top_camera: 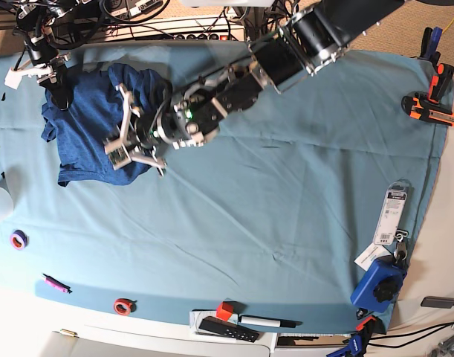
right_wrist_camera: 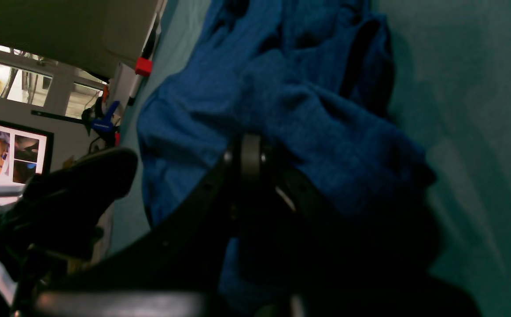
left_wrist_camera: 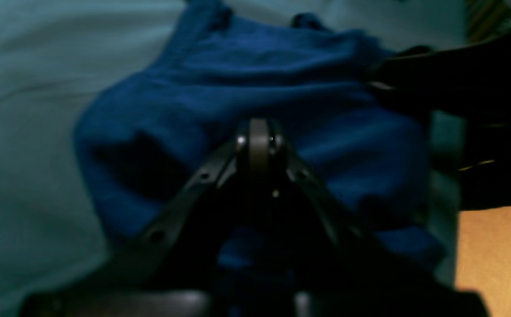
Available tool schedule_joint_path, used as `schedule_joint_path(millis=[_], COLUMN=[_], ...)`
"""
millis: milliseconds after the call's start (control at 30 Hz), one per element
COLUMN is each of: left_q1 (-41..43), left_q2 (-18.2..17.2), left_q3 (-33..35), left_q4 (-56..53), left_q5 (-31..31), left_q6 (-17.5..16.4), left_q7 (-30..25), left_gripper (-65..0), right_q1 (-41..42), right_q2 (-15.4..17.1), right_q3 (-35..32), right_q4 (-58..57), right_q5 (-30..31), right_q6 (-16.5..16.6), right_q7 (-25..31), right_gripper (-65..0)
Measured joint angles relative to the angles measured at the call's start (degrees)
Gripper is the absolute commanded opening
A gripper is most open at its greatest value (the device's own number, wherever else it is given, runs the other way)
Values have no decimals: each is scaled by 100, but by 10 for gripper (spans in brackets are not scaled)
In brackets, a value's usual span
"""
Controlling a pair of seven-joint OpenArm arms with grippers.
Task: Layout the t-shirt on the table in an organized manner, then fold the t-shirt properly
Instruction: 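Press and square the shirt pile with the left gripper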
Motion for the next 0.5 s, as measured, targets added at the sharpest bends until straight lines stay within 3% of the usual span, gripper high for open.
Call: schedule_joint_path(millis=[233, 367, 500], left_q1=[-61, -61, -61], left_q2=[0, 0, 0], left_q3=[4, 4, 4], left_q4=[-758, -1204, -1333], left_q5=[-15, 321, 396], left_q6=[-22, -17, 459], left_q7=[-614, -1029, -1143], left_gripper=[-650, -650, -650], right_q1=[0, 2, 0], right_q2=[-20, -76, -81], right_q3=[0, 0, 0], right_q4=[0, 0, 0], right_q5=[-9, -103, -114], right_q6=[0, 0, 0], right_q7=[0, 2, 7], right_gripper=[-650, -650, -650])
